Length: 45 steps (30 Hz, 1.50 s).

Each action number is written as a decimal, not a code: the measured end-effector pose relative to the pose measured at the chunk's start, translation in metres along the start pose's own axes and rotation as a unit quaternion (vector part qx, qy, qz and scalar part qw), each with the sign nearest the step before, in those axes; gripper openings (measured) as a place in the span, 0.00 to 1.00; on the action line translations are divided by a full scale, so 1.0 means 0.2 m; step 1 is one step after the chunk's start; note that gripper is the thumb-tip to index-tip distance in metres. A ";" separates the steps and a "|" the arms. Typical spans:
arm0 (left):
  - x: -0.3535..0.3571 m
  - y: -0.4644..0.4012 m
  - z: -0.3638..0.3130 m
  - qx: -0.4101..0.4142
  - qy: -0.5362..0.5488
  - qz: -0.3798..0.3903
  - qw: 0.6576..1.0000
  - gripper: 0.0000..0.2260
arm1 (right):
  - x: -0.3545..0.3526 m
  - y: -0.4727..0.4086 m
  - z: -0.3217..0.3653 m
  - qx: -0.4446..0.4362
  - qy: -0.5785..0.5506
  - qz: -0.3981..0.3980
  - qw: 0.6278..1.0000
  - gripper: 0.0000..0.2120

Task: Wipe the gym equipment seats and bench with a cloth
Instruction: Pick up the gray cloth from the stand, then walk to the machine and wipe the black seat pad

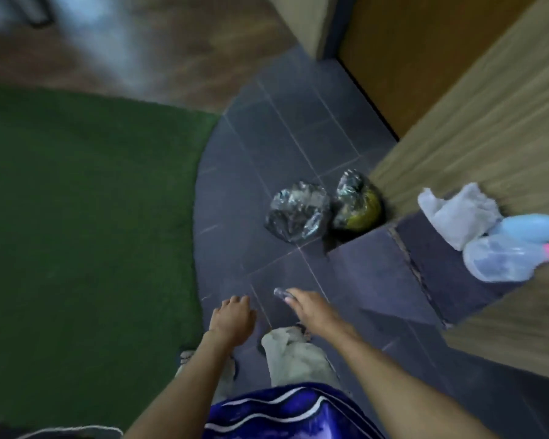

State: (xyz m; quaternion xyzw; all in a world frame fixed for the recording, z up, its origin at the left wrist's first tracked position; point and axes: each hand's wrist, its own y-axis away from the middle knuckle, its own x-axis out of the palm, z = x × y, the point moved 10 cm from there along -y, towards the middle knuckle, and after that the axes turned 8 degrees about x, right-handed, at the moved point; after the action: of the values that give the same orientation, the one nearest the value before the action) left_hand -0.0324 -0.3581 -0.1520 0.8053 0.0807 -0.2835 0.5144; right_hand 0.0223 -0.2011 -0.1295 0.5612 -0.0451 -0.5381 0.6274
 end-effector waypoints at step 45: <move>0.34 2.62 5.62 -0.429 0.643 -0.316 0.550 0.16 | 4.08 0.32 5.73 -0.439 0.616 0.284 0.590 0.11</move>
State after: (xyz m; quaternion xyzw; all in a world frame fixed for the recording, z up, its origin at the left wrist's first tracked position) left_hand -0.1752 -1.5918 -0.1265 0.3795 0.7513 0.2335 0.4869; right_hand -0.3540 -1.5578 -0.1074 0.3744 0.4367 0.1864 0.7965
